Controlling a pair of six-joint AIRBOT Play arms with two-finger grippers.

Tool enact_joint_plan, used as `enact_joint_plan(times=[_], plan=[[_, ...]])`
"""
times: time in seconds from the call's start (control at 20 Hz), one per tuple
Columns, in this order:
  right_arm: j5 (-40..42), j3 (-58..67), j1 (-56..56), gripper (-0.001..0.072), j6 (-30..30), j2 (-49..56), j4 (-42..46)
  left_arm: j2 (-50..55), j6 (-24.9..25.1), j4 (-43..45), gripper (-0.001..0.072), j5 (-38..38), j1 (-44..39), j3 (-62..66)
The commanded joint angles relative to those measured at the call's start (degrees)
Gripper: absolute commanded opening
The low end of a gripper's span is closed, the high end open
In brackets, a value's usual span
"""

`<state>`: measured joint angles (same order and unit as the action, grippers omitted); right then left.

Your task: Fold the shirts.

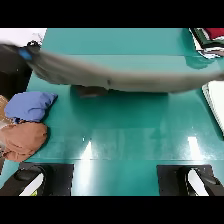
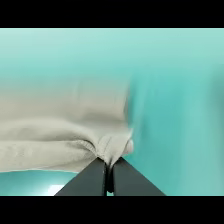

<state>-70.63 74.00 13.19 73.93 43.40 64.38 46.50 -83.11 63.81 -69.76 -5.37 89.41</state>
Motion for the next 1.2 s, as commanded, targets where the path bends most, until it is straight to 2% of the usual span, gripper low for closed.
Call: enact_joint_plan(times=[0.0, 0.15, 0.3, 0.45, 0.55, 0.75, 0.95, 1.05, 1.15], plan=[[1.4, 18.4, 1.1, 0.0016, 0.2, -2.0, 0.7, -0.6, -1.3, 0.5, 0.0027, 0.7, 0.0, 20.2], [0.2, 29.8, 5.0, 0.0016, 0.2, -2.0, 1.0, -0.6, -2.9, 0.6, 0.0027, 2.8, 0.0, 32.0], [-3.1, 37.9, 7.8, 0.0016, 0.5, 0.1, 1.7, -0.6, -5.1, 0.6, 0.0026, 4.9, 0.0, 37.2], [-8.0, 44.6, 8.1, 0.0016, 2.1, 5.0, 1.4, 0.1, -5.4, 0.7, 0.0026, 3.6, 0.0, 35.7], [-12.4, 46.3, 8.1, 0.0016, 3.4, 9.7, 1.0, 0.7, -5.4, 1.0, 0.0026, 3.3, 0.0, 29.2], [-17.3, 36.4, 6.5, 0.0016, 3.6, 19.3, 0.3, 7.9, -5.4, 1.9, 0.0027, 0.0, 0.0, 15.1], [-18.9, 24.2, 0.6, 0.0016, 3.6, 32.6, 5.4, 23.2, -3.4, 2.8, 0.0028, -2.0, 0.0, 7.6], [-17.3, 20.5, -2.8, 0.0016, 3.6, 39.7, 7.8, 32.6, -3.3, 3.0, 0.0028, -1.4, 0.0, 7.0], [-12.9, 20.2, -5.8, 0.0016, 3.6, 46.7, 10.7, 41.0, -1.3, 3.3, 0.0028, 2.3, 0.0, 7.0]])
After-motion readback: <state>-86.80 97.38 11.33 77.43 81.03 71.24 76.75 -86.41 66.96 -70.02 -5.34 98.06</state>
